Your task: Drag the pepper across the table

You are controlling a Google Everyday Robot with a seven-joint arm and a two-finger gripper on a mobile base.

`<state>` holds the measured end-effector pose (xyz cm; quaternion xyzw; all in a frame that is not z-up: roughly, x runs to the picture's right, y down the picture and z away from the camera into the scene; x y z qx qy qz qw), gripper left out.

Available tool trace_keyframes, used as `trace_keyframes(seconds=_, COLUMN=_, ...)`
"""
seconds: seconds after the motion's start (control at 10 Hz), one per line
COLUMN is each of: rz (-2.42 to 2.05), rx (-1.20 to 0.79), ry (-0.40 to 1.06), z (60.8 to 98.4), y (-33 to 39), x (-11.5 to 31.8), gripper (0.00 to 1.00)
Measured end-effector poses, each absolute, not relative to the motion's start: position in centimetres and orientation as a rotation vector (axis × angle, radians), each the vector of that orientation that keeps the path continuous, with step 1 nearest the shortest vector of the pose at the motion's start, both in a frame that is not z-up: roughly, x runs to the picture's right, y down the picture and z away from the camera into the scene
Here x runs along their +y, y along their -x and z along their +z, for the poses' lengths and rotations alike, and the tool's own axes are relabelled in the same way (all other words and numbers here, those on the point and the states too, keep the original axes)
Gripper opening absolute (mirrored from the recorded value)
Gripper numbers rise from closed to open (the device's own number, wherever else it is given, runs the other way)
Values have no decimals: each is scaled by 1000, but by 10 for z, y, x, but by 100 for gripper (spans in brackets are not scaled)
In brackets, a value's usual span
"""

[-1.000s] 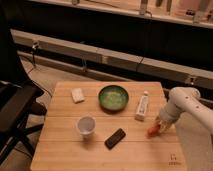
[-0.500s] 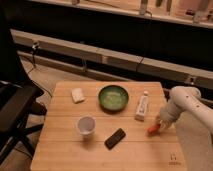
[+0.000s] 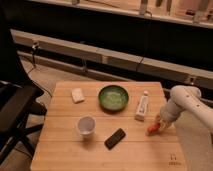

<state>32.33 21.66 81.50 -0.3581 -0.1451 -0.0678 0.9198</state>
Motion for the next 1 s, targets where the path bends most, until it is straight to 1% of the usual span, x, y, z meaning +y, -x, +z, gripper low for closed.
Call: trace_keyframes(seconds=1.0, rz=-113, rx=-303, ry=730, z=818, y=-326, x=211, gripper=0)
